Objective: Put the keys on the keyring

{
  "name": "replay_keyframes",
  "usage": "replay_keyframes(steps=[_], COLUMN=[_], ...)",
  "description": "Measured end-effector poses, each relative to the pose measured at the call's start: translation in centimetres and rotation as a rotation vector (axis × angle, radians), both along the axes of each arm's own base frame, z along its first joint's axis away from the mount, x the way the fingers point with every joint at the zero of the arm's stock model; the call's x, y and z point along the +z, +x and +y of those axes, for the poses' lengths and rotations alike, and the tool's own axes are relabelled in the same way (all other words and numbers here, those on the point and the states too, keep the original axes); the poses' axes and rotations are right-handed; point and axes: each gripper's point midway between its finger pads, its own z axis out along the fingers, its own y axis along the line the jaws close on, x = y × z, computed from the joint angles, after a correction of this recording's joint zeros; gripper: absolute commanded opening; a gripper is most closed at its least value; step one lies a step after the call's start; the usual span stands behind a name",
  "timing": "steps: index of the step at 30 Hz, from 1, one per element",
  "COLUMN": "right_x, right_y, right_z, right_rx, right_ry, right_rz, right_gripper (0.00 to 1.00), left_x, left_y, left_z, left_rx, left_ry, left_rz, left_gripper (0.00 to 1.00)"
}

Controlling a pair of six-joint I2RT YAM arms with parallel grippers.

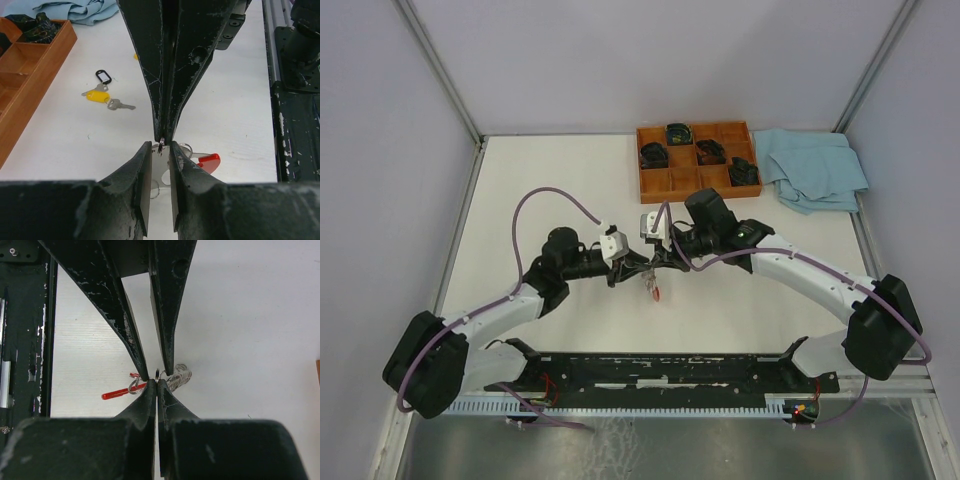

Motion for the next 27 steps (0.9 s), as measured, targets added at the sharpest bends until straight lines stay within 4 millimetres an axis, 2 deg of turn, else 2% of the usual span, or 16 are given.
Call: replay_keyframes(steps=[14, 19, 22, 24, 27], right_x=[-0.1, -0.1, -0.1, -0.2, -0.1], right_y=[-0.2, -0.3, -0.3, -0.3, -0.4], right_z=[0.0, 0.0, 0.0, -0.1, -0.1], right_rx=[0.018, 0.027, 0.032, 0.036, 0.043], right_ry=[-0.013, -0.013, -0.017, -0.021, -0.019], right_rz=[-0.016, -0.024, -0.029, -0.033, -0.039], right_gripper=[0.02, 0.03, 0.1, 0.18, 0.24], left_x=[-0.7, -0.9, -1.1, -1.2, -1.3], left_y=[-0.5, -0.4, -0.4, -0.4, -0.4], left_z=[-0.3, -0.3, -0.5, -0.5, -0.4], left_rx=[-0.038, -0.04, -0.045, -0.048, -0.042], left_ry=[0.011, 0.009, 0.007, 0.004, -0.009], left_rz=[0.027, 0.024, 0.023, 0.019, -0.002], left_gripper=[0.24, 0.15, 0.04, 0.03, 0.03])
